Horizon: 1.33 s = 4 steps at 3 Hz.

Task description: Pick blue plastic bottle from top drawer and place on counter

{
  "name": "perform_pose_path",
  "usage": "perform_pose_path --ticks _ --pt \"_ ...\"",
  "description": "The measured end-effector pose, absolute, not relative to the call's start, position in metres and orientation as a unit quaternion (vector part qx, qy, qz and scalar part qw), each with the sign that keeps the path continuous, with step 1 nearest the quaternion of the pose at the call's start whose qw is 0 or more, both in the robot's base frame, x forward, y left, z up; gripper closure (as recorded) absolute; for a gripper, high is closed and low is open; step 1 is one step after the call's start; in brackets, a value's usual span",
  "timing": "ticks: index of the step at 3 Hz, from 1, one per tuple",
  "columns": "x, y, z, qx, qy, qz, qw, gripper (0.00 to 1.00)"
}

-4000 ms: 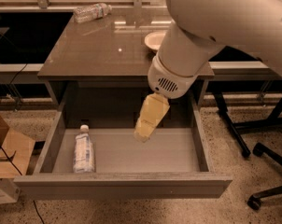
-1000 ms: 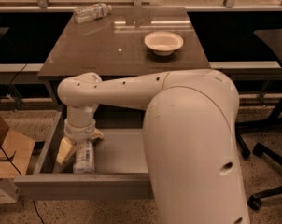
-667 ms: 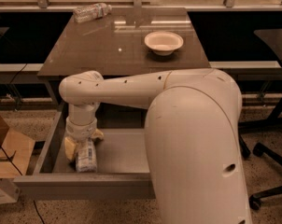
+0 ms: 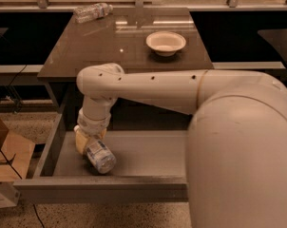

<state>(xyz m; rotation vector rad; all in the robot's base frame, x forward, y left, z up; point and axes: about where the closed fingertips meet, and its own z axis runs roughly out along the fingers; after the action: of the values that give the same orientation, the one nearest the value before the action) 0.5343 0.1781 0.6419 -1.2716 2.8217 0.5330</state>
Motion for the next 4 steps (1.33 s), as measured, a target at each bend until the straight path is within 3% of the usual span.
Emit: perform_pose_path --ticks 2,4 --pt "0.547 0.099 0.764 -0.431 0.857 0.234 0.16 1.0" --pt "0.594 0.037 0.866 -0.485 0.819 0.155 0.265 1.0"
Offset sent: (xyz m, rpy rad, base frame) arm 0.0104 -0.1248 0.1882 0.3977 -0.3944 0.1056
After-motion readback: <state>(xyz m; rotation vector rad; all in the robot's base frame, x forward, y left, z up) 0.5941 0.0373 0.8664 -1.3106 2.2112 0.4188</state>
